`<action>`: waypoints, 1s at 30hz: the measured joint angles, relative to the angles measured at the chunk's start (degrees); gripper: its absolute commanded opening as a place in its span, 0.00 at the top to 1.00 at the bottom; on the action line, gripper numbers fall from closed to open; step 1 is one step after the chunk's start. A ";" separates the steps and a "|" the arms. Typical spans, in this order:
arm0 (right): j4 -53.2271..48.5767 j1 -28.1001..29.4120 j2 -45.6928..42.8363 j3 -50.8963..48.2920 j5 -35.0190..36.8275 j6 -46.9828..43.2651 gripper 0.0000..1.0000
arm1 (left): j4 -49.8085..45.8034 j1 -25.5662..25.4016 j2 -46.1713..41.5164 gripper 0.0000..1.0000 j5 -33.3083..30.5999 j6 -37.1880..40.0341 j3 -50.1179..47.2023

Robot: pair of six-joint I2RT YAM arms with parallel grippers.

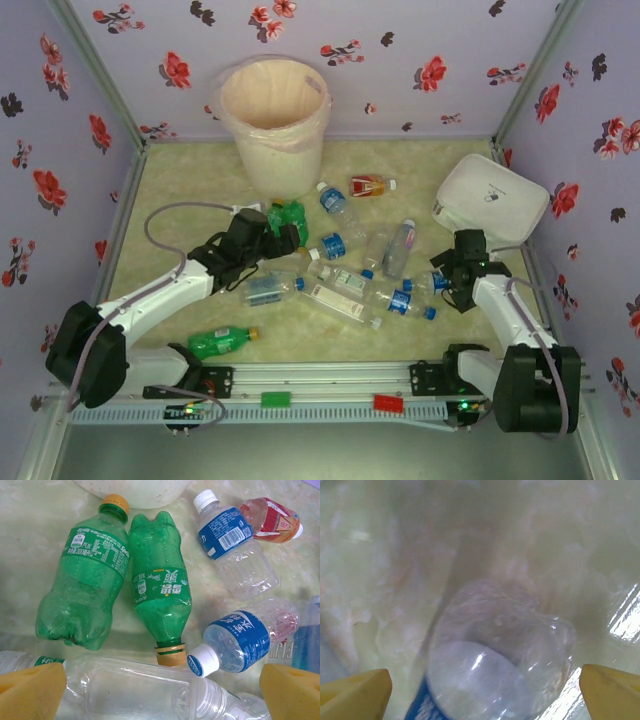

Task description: Put the plastic bottles in the bin

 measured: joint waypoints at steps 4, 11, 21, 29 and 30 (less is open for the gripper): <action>3.54 -0.50 0.61 -2.67 -0.31 2.67 0.15 | 2.12 -0.02 -1.09 0.00 2.93 2.62 -0.74; 5.84 -0.90 2.82 -3.87 0.70 5.22 0.38 | 7.78 0.00 -3.74 0.00 8.17 5.46 -2.80; 9.11 -0.98 -0.59 -1.92 -1.18 -1.40 0.55 | 13.31 -0.02 1.86 0.00 18.25 7.61 -0.20; 14.27 -0.02 -5.53 5.55 -5.35 -7.80 0.56 | 15.93 -0.39 7.74 0.00 29.66 8.98 7.32; 14.49 0.68 -5.46 6.29 -5.92 -8.07 0.56 | 16.15 -0.72 8.22 0.00 31.08 9.14 8.07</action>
